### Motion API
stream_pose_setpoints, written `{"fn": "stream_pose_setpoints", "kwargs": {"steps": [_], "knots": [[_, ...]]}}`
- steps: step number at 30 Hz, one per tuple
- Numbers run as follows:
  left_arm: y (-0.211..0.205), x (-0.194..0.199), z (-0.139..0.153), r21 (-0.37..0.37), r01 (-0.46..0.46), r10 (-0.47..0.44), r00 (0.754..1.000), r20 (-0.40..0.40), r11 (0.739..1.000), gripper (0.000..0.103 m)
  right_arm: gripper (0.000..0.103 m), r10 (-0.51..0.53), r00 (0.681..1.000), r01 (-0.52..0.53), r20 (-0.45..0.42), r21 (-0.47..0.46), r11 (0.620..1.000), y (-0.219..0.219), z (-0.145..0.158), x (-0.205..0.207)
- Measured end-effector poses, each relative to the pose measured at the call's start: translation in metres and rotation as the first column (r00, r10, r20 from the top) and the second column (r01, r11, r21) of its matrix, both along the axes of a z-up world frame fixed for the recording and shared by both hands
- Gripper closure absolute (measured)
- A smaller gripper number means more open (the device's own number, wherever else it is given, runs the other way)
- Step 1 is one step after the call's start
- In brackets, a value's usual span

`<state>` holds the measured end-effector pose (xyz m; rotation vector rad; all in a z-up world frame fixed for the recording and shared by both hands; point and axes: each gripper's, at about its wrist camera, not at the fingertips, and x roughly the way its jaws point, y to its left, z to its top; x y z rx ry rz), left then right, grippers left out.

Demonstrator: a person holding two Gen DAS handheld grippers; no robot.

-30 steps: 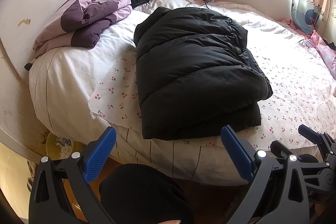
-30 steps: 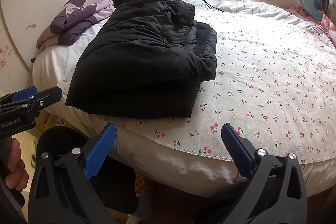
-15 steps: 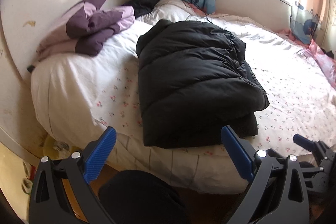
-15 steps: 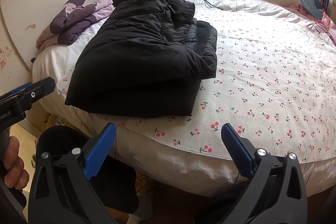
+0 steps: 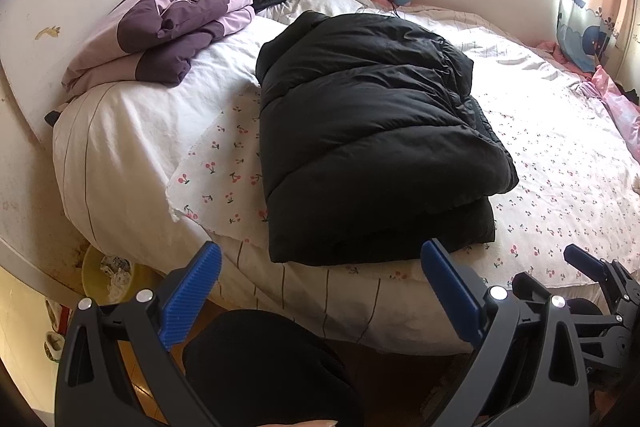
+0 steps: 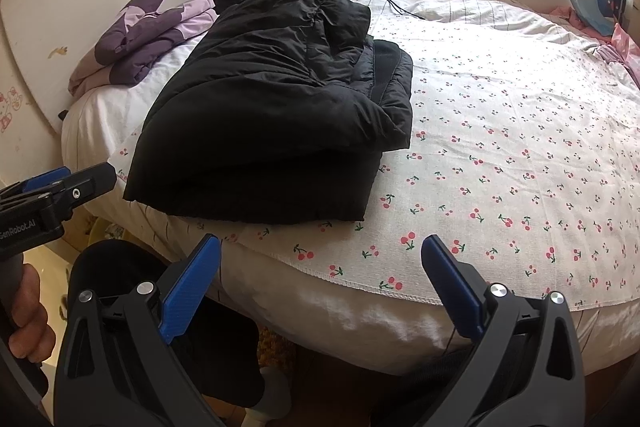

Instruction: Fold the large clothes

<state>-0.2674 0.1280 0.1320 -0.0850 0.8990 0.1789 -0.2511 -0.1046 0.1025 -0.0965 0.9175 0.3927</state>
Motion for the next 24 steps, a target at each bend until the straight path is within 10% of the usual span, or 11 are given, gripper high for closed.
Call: {"fn": "stream_pose_setpoints", "kwargs": {"steps": [24], "knots": [[0.0006,0.0021,-0.0027,0.002,0.005,-0.005,1.000,-0.012,1.000,0.007,0.006,-0.001,1.000,0.001,-0.003,0.000,1.000,-0.0008,-0.0006,0.0005]]}}
